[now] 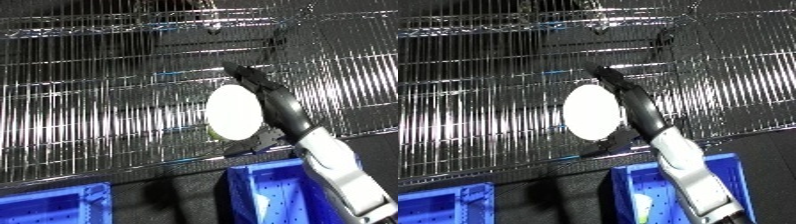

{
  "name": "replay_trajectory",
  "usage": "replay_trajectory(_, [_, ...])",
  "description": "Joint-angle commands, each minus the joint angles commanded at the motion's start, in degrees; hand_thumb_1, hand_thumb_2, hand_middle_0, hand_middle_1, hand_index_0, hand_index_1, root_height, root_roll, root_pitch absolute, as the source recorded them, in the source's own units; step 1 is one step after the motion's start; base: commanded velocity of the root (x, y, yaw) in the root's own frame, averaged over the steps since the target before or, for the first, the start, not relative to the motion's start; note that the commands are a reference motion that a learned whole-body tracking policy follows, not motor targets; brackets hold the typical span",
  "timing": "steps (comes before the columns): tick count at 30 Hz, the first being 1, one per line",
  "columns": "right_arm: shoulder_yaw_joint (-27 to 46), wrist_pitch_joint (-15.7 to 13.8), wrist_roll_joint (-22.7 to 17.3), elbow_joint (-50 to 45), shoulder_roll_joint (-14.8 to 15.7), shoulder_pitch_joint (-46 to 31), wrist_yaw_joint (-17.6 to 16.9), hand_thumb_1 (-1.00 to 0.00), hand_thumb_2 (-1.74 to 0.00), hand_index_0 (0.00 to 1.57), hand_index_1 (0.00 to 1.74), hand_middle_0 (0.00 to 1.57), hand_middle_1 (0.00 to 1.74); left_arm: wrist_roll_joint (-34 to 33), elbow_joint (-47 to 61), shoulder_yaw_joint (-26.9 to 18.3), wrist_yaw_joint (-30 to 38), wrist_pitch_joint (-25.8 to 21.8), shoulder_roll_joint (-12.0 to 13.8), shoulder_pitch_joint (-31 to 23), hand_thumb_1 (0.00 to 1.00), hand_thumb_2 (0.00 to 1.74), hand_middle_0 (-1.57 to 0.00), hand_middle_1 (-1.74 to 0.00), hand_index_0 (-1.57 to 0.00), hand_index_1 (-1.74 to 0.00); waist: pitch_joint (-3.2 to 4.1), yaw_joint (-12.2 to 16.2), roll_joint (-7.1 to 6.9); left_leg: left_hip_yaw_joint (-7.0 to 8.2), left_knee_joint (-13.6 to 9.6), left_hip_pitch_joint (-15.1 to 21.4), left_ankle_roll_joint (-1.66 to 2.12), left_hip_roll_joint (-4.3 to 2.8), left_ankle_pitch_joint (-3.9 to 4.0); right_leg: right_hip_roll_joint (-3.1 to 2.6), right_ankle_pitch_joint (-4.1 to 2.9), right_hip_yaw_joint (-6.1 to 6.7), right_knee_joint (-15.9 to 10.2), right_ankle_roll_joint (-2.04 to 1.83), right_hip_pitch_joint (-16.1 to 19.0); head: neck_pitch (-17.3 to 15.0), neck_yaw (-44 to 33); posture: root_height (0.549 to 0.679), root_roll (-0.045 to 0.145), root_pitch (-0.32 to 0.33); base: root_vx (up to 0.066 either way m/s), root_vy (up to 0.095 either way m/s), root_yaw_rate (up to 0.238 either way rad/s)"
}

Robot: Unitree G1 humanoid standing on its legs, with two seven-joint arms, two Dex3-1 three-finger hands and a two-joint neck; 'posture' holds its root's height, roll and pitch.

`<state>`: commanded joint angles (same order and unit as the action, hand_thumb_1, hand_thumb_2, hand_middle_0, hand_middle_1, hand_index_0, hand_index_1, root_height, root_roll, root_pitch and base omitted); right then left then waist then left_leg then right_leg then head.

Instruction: Pick up the object and place it into the box

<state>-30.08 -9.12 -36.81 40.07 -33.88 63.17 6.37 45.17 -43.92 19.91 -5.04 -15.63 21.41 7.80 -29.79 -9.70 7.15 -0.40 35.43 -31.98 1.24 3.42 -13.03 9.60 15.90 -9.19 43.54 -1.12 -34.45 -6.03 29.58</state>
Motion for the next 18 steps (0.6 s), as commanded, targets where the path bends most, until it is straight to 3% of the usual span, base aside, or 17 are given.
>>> replay_trajectory(8, [-0.1,0.4,-0.1,-0.4,0.4,-0.9,0.4,-0.80,-1.39,1.26,1.39,1.26,1.39,-0.3,0.5,0.0,0.5,0.4,-0.2,-0.1,0.00,0.00,0.00,0.00,0.00,0.00,0.00,0.0,-0.08,-0.10,-0.7,0.3,0.00,-0.04,0.39,0.01,-0.03,-0.12,-0.4,0.05,0.3,0.4,0.0,0.636,0.078,0.125,-0.005,-0.006,0.017])
replay_trajectory(13, [0.7,-0.6,0.9,-3.3,-0.4,-2.9,-0.2,-0.80,-1.39,1.26,1.39,1.26,1.39,-0.7,0.1,-0.7,0.7,0.6,-0.1,-0.7,0.00,0.00,0.00,0.00,0.00,0.00,0.00,0.6,-0.38,0.00,-1.6,1.2,0.05,-0.35,0.60,-0.11,-0.35,0.07,-1.4,-0.15,1.0,1.1,-0.7,0.638,0.077,0.124,-0.007,-0.019,-0.056])
replay_trajectory(18, [3.1,-2.7,2.7,-9.8,-1.4,-6.3,-1.6,-0.80,-1.39,1.26,1.39,1.26,1.39,-1.1,-2.0,-2.4,1.3,2.3,-0.4,-1.1,0.00,0.00,0.00,0.00,0.00,0.00,0.00,2.0,-1.13,0.43,-1.0,1.6,0.01,-0.81,0.01,-0.45,-0.46,0.65,-1.7,-0.33,1.5,1.2,-2.6,0.639,0.076,0.120,-0.012,-0.011,-0.152])
